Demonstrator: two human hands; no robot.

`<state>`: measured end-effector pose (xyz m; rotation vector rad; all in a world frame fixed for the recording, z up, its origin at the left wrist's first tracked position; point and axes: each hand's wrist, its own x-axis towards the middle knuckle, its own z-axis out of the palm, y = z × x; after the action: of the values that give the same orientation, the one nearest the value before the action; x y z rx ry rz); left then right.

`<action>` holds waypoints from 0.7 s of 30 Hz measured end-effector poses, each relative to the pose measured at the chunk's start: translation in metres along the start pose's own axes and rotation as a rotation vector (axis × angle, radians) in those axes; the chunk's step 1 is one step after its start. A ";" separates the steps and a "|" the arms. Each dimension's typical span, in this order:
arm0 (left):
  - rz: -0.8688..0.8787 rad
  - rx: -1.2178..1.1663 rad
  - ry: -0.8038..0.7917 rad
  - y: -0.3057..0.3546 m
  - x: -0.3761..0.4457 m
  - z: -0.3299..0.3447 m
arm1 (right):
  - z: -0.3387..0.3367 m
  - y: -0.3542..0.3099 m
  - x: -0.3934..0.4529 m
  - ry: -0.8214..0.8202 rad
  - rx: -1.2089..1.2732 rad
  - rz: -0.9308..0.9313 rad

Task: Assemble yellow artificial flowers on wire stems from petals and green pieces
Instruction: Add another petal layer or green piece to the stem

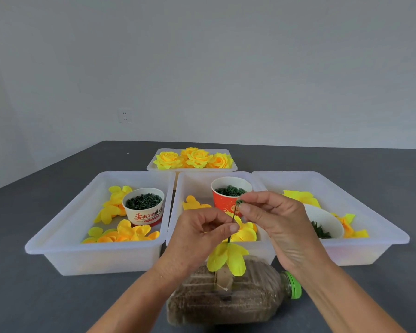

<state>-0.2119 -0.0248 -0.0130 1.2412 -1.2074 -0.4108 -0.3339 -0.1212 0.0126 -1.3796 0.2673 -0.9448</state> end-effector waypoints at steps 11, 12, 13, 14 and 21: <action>0.007 0.003 0.016 -0.003 0.000 0.001 | 0.006 0.009 -0.003 0.003 -0.053 -0.100; 0.008 0.002 0.018 -0.003 0.000 0.001 | 0.005 0.009 -0.003 0.003 -0.057 -0.104; 0.009 0.002 0.020 -0.004 0.000 0.001 | 0.005 0.010 -0.003 0.001 -0.066 -0.109; 0.010 0.002 0.022 -0.004 0.001 0.001 | 0.005 0.010 -0.003 -0.002 -0.077 -0.113; 0.025 0.011 0.029 -0.003 0.001 0.001 | 0.005 0.014 -0.002 -0.003 -0.099 -0.152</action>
<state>-0.2116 -0.0273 -0.0156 1.2362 -1.2010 -0.3668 -0.3262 -0.1174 0.0004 -1.5083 0.2118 -1.0665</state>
